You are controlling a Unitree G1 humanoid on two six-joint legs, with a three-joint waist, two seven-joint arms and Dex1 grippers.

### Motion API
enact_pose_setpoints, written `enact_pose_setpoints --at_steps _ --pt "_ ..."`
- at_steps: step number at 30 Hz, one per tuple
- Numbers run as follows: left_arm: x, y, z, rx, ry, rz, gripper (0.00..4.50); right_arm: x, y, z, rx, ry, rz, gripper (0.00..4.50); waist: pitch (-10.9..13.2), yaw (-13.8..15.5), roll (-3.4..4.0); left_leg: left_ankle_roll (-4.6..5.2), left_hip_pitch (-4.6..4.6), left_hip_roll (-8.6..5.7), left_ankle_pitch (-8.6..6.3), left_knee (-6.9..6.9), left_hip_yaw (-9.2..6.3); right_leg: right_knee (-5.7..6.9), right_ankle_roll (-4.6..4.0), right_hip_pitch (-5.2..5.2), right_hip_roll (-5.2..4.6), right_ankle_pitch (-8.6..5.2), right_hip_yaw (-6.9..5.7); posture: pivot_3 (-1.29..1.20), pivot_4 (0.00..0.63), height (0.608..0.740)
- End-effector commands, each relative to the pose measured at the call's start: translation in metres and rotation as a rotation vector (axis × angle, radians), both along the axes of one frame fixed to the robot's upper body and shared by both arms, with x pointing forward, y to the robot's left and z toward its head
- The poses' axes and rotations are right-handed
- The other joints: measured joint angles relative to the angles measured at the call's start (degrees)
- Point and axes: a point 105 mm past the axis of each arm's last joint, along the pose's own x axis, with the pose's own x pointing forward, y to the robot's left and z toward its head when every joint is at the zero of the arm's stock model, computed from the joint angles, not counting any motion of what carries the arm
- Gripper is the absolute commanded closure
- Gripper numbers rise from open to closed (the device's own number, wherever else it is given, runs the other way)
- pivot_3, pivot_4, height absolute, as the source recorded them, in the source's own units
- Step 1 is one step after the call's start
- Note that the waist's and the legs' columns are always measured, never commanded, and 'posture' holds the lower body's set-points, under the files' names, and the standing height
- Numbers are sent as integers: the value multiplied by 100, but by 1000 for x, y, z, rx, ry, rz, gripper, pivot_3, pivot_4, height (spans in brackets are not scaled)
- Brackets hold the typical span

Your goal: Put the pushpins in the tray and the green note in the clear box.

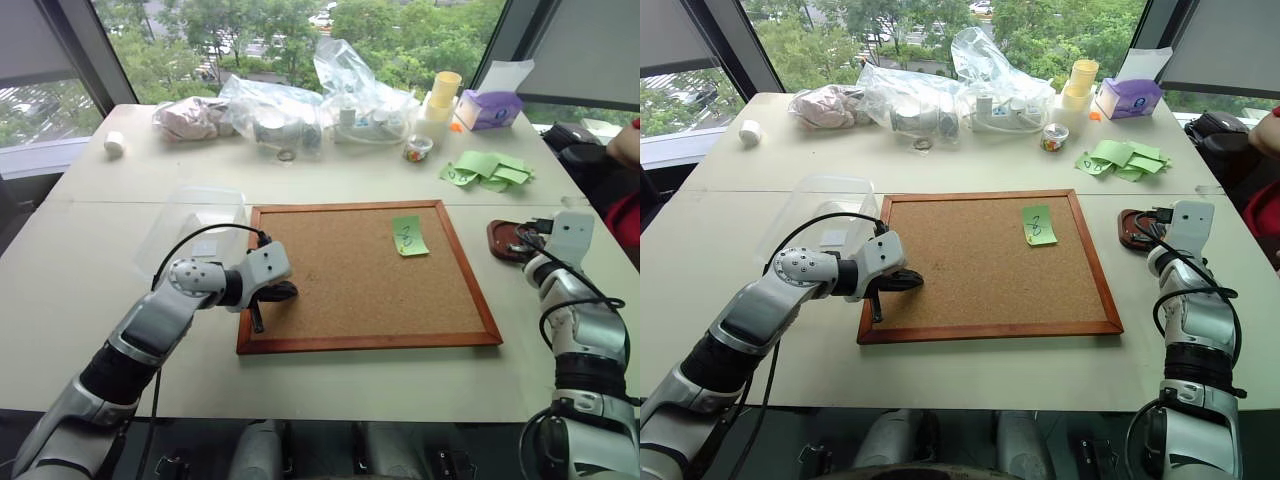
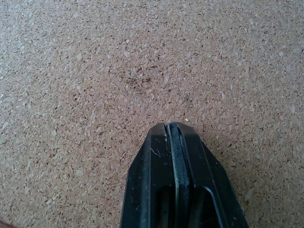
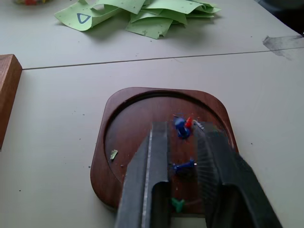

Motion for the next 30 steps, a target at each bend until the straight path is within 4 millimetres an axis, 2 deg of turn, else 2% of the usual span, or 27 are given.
enact_pose_setpoints --at_steps 1,4,12,16,19,22,24,26,30 --pt "-5 1 -15 25 55 8 4500 1 -7 15 -4 -44 -11 1588 0 0 0 0 0 0 0 0 0 0 0 0 -1 0 0 0 150 735" --pt "-4 1 -15 25 55 10 4500 2 -8 16 1 -50 -14 67 0 -1 0 0 0 0 0 0 0 0 0 0 0 0 0 0 150 735" --pt "-3 0 -14 25 53 8 4500 1 -7 19 48 -73 4 67 0 0 0 0 0 0 0 0 0 0 0 0 0 0 0 0 150 735" --pt "-3 0 -14 25 53 7 4500 2 -2 20 138 -101 16 67 0 2 0 0 0 0 0 0 0 0 0 1 0 0 0 0 150 735" --pt "-3 0 -14 26 54 7 4500 2 8 29 177 -151 73 67 0 0 0 0 1 0 0 0 0 0 0 1 0 0 0 0 150 735" --pt "-4 0 -15 27 55 9 4500 2 43 46 113 -195 269 67 0 0 1 0 1 1 0 0 -1 0 0 1 0 0 0 0 150 735" --pt "-4 1 -15 27 57 9 4500 -3 87 52 17 -183 487 67 0 -5 1 1 1 1 -1 0 -3 0 0 1 0 0 0 0 150 735" --pt "-4 1 -15 27 58 8 4500 -11 120 51 1 -166 645 67 0 -4 0 2 1 1 -1 -1 -3 0 1 1 0 0 0 0 150 735" --pt "-3 -1 -15 24 55 7 4500 -20 157 39 15 -116 807 67 0 18 -2 14 0 0 -8 1 -8 -1 0 4 0 0 -1 0 150 735"
